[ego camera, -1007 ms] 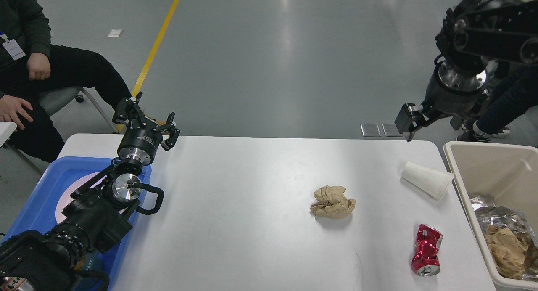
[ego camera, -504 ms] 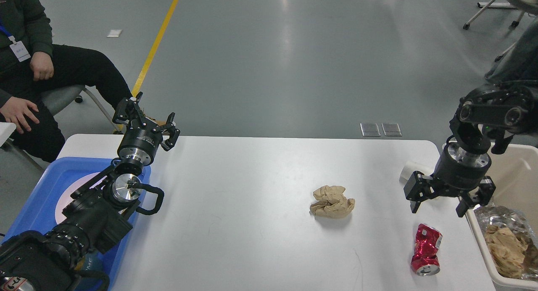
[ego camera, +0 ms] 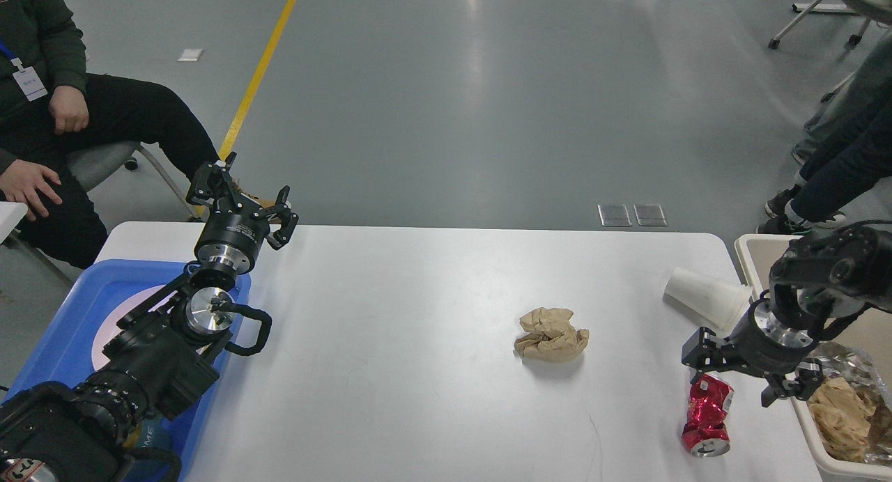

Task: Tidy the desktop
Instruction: 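Lower the right gripper onto the red soda can and grasp it, then lift the red can and carry it over the white bin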

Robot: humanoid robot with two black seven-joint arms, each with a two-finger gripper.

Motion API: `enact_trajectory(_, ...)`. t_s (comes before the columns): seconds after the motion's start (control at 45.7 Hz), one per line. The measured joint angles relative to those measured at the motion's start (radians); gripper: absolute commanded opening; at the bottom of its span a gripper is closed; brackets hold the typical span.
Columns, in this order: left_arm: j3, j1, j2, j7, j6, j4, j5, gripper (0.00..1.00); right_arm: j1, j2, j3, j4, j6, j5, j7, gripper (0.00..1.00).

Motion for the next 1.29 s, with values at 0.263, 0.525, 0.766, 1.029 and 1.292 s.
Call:
enact_trajectory(0.263, 0.0, 0.0, 0.0, 0.0, 0.0, 0.0, 0.0, 0.96, -0.14, 0.006, 0.078, -0.083, -0.017, -0.007, 0.0, 1.0)
enact_trajectory(0.525, 0.0, 0.0, 0.0, 0.0, 0.0, 0.0, 0.0, 0.96, -0.194, 0.013, 0.119, -0.125, -0.067, -0.009, 0.002, 1.0)
enact_trajectory(0.766, 0.0, 0.0, 0.0, 0.0, 0.0, 0.0, 0.0, 0.96, -0.223, 0.03, 0.146, -0.127, -0.12, -0.011, 0.002, 1.0)
enact_trajectory(1.029, 0.0, 0.001, 0.0, 0.0, 0.0, 0.0, 0.0, 0.96, -0.246, 0.044, 0.149, -0.128, -0.172, -0.011, 0.002, 0.94)
enact_trajectory(1.292, 0.0, 0.001, 0.0, 0.0, 0.0, 0.0, 0.0, 0.96, -0.262, 0.051, 0.146, -0.128, -0.202, -0.012, 0.002, 0.21)
